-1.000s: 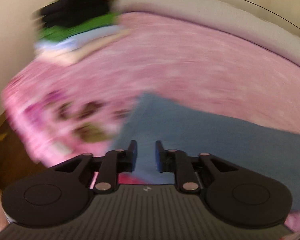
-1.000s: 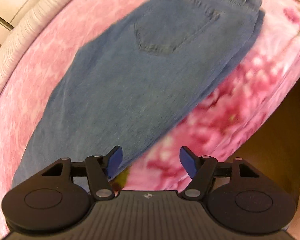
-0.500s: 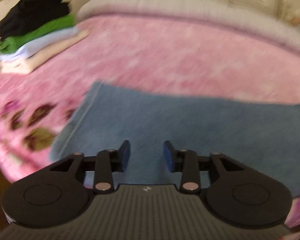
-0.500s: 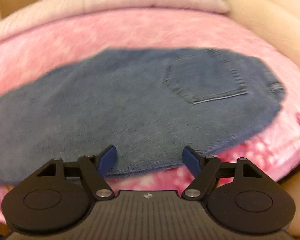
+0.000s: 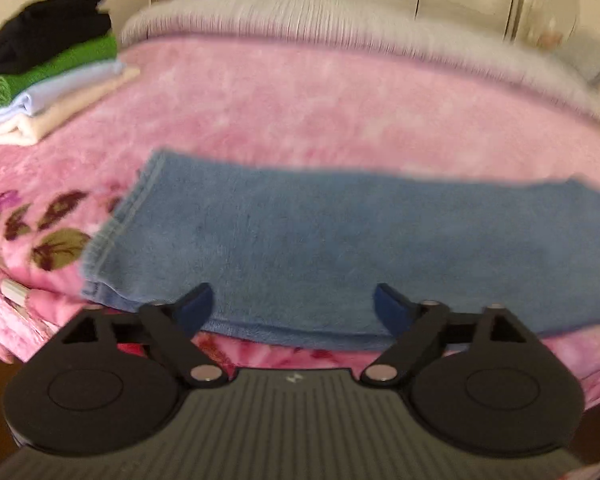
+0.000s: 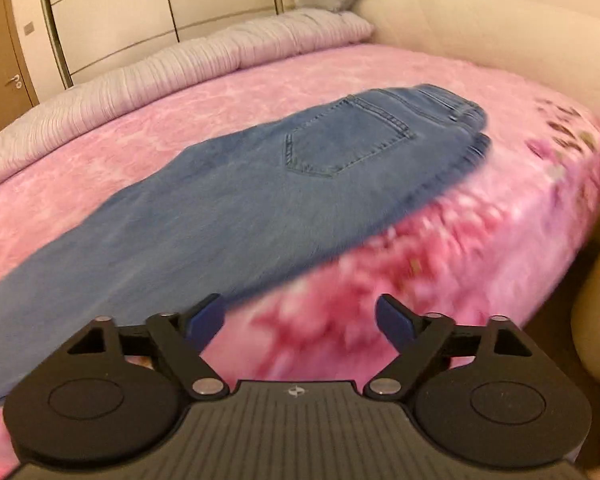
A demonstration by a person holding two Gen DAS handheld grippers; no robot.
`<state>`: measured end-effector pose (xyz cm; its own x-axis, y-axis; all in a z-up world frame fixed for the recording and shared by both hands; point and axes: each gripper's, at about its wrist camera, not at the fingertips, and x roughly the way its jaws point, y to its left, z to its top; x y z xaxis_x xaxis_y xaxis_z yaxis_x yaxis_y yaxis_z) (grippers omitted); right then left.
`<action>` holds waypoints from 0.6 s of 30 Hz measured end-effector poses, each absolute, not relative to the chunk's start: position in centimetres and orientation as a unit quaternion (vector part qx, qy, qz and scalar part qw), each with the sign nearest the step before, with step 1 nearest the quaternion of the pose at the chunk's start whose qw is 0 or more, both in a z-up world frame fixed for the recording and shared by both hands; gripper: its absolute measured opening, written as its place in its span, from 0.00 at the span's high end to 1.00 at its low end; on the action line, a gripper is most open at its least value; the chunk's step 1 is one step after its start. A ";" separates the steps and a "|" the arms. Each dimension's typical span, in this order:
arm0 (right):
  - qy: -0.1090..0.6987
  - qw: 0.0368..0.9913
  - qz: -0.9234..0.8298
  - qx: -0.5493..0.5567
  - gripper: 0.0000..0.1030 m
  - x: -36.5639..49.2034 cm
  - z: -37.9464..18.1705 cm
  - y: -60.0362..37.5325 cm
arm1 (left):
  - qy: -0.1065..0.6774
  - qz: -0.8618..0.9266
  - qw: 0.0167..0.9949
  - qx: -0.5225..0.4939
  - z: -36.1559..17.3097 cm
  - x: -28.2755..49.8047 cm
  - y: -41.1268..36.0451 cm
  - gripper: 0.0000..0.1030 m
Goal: Fold clothes
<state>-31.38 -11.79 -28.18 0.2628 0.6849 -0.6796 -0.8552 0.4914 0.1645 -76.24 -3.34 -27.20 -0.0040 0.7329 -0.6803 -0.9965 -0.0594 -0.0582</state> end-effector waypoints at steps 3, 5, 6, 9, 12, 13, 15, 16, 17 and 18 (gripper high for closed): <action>0.349 0.787 0.495 -0.116 0.14 -33.2 -25.8 -14.1 | 0.246 0.663 0.658 -0.259 -25.6 -75.6 -5.3 0.06; 0.357 0.785 0.490 -0.126 0.14 -34.1 -24.7 -14.6 | 0.245 0.663 0.663 -0.248 -24.8 -75.4 -6.2 0.03; 0.361 0.784 0.488 -0.131 0.14 -34.5 -24.2 -14.9 | 0.244 0.661 0.665 -0.246 -24.5 -75.3 -6.5 0.02; 0.346 0.781 0.501 -0.137 0.14 -35.8 -22.9 -15.4 | 0.244 0.665 0.664 -0.240 -24.2 -74.6 -7.2 0.02; 0.327 0.784 0.503 -0.159 0.13 -37.2 -22.4 -15.3 | 0.245 0.669 0.661 -0.234 -24.1 -73.6 -8.0 0.01; 0.322 0.784 0.502 -0.171 0.13 -37.7 -22.2 -15.3 | 0.248 0.669 0.661 -0.232 -24.1 -73.3 -8.1 0.01; 0.310 0.789 0.493 -0.196 0.13 -38.2 -22.4 -15.0 | 0.257 0.666 0.663 -0.225 -24.1 -72.3 -8.5 0.01; 0.304 0.791 0.488 -0.209 0.13 -38.5 -22.4 -14.8 | 0.262 0.663 0.666 -0.221 -24.2 -71.8 -8.8 0.01; 0.301 0.793 0.486 -0.213 0.13 -38.5 -22.5 -14.8 | 0.267 0.658 0.670 -0.216 -24.2 -71.2 -9.1 0.01; 0.298 0.794 0.484 -0.215 0.13 -38.6 -22.6 -14.9 | 0.270 0.655 0.673 -0.212 -24.1 -70.8 -9.3 0.01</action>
